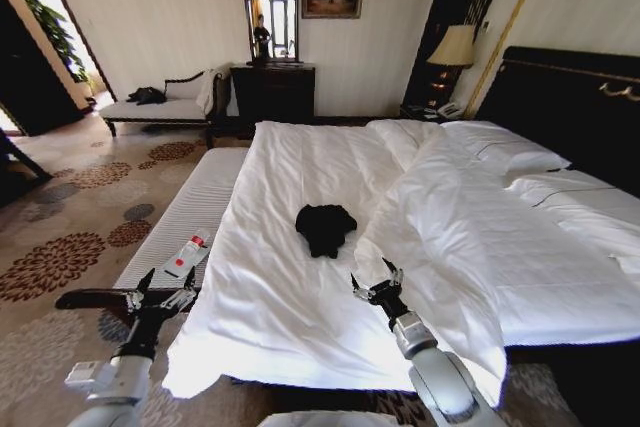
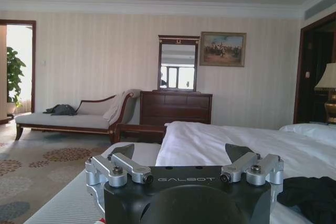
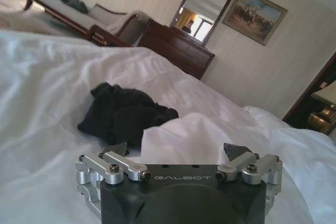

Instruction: Fold the clothes on the bed.

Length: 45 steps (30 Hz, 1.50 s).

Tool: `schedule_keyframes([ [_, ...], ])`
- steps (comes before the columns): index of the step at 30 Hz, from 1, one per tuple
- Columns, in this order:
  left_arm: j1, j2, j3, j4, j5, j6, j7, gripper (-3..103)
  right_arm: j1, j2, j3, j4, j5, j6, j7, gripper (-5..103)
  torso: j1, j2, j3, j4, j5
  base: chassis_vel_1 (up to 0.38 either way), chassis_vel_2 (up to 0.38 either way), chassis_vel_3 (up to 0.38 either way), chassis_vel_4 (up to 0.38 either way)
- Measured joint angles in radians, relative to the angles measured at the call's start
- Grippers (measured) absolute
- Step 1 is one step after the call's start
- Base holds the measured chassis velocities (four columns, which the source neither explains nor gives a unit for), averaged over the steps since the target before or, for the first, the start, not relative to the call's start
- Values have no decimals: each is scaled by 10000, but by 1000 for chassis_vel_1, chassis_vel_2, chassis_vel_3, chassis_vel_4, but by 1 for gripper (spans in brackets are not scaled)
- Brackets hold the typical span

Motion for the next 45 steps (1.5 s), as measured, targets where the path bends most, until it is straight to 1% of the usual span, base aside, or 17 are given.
schedule_keyframes([
  [1, -46, 6, -5, -26, -40, 39, -1, 99, 80, -14, -80, -217, -167, -255, 88, 100, 0, 0, 0, 0, 0, 0, 0, 0, 0],
  [10, -136, 55, 25, -10, -202, 116, -5, 99, 655, 87, -193, -1344, -604, -895, 604, 100, -1, 0, -1, 0, 0, 0, 0, 0, 0],
  [16, -148, 22, 23, 12, -238, 120, -9, 99, 877, -41, -267, -1840, -692, -945, 679, 103, -1, 0, -1, 0, 0, 0, 0, 0, 0],
  [19, -109, -14, 2, 43, -274, 105, -14, 99, 1021, -25, -335, -2053, -692, -970, 768, 90, -1, 1, -1, 0, 0, 0, 0, 0, 0],
  [20, -109, -14, 2, 43, -274, 105, -14, 99, 1021, -25, -335, -2053, -692, -970, 768, 90, -1, 1, -1, 0, 0, 0, 0, 0, 0],
  [21, -97, -22, -1, 46, -272, 93, -15, 99, 1039, -11, -342, -2075, -687, -970, 801, 85, -1, 2, -1, -1, 0, 0, 0, 0, 0],
  [22, -89, -26, -4, 46, -266, 76, -4, 99, 1049, 4, -347, -2096, -678, -970, 832, 85, -1, 2, -1, 0, -1, 0, 0, 0, 0],
  [25, -18, -84, 4, -88, -245, 32, 84, 99, 1066, 81, -343, -2171, -648, -946, 1025, 68, -1, 2, -1, 0, 1, 0, 0, 0, 0],
  [26, -18, -84, 4, -88, -245, 32, 84, 99, 1066, 81, -343, -2171, -648, -946, 1025, 68, -1, 2, -1, 0, 1, 0, 0, 0, 0],
  [29, -39, -174, 47, -134, -234, 35, 83, 99, 1012, 138, -263, -2184, -556, -905, 1109, 52, -1, 2, -1, 0, 0, 0, 0, 0, 0],
  [31, -37, -176, 47, -133, -242, 35, 83, 99, 999, 137, -252, -2184, -542, -895, 1114, 52, -1, 2, -1, 0, 0, 0, 0, 0, 0],
  [35, 19, -176, 37, -125, -271, 34, 79, 99, 878, 130, -147, -2140, -449, -805, 1138, 30, -1, 1, -1, 0, 0, 0, 0, 0, 0],
  [37, 19, -175, 37, -124, -271, 34, 77, 99, 871, 130, -136, -2132, -425, -797, 1144, 30, -1, 2, -2, 0, 0, 0, 0, 0, 0],
  [40, 14, -187, 38, -122, -258, 32, 64, 99, 834, 163, -91, -2067, -318, -783, 1214, 14, -1, 2, -1, 0, 0, 0, 0, 0, 0],
  [42, 13, -190, 38, -122, -257, 31, 62, 99, 824, 170, -75, -2056, -310, -782, 1222, 14, -1, 2, -1, 0, 0, 0, 0, 0, 0],
  [44, 35, -195, 38, -135, -250, 23, 59, 99, 754, 181, 15, -2016, -211, -754, 1269, 4, -1, 1, -1, 0, 0, 0, 0, 0, 0],
  [45, 58, -199, 38, -140, -248, 15, 58, 99, 734, 182, 40, -2009, -157, -727, 1283, 3, -1, 2, -1, 0, -1, 0, 0, 0, 0],
])
